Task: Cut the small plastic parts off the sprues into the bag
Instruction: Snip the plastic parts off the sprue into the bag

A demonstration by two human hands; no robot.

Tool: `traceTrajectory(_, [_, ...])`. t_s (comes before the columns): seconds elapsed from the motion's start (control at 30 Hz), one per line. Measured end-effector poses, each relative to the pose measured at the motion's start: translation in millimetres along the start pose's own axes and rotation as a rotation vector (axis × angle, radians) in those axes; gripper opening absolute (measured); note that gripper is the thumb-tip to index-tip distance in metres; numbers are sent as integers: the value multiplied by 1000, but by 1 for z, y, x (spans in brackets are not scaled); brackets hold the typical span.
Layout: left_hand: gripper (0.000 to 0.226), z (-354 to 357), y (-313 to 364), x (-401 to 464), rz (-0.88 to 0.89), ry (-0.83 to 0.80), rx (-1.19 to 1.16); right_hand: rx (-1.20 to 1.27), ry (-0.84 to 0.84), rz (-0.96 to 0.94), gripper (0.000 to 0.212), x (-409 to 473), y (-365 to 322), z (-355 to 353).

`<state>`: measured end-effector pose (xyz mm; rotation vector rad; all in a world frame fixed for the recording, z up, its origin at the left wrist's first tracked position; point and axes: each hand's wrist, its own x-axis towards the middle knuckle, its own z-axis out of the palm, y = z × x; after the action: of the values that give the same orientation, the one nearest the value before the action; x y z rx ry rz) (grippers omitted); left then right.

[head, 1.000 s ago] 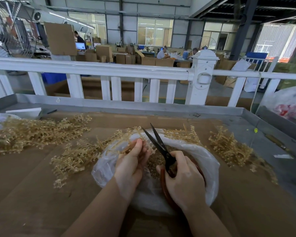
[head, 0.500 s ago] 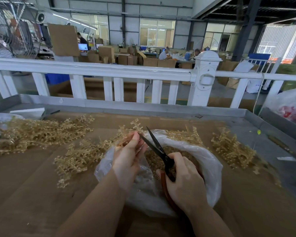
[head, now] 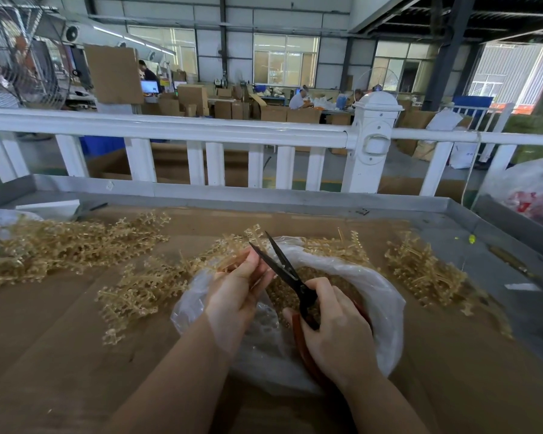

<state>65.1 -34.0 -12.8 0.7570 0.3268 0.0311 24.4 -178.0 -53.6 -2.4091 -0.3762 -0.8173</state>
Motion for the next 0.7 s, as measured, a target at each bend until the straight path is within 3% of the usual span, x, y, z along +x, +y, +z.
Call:
traceTrajectory(0.2, [9,1,1,2,-12,10,2,4,-43,2,30,3,1,1])
traceTrajectory(0.7, [5,-3,1,3,2,-12,30,-90,42,-42,30,0,-2,0])
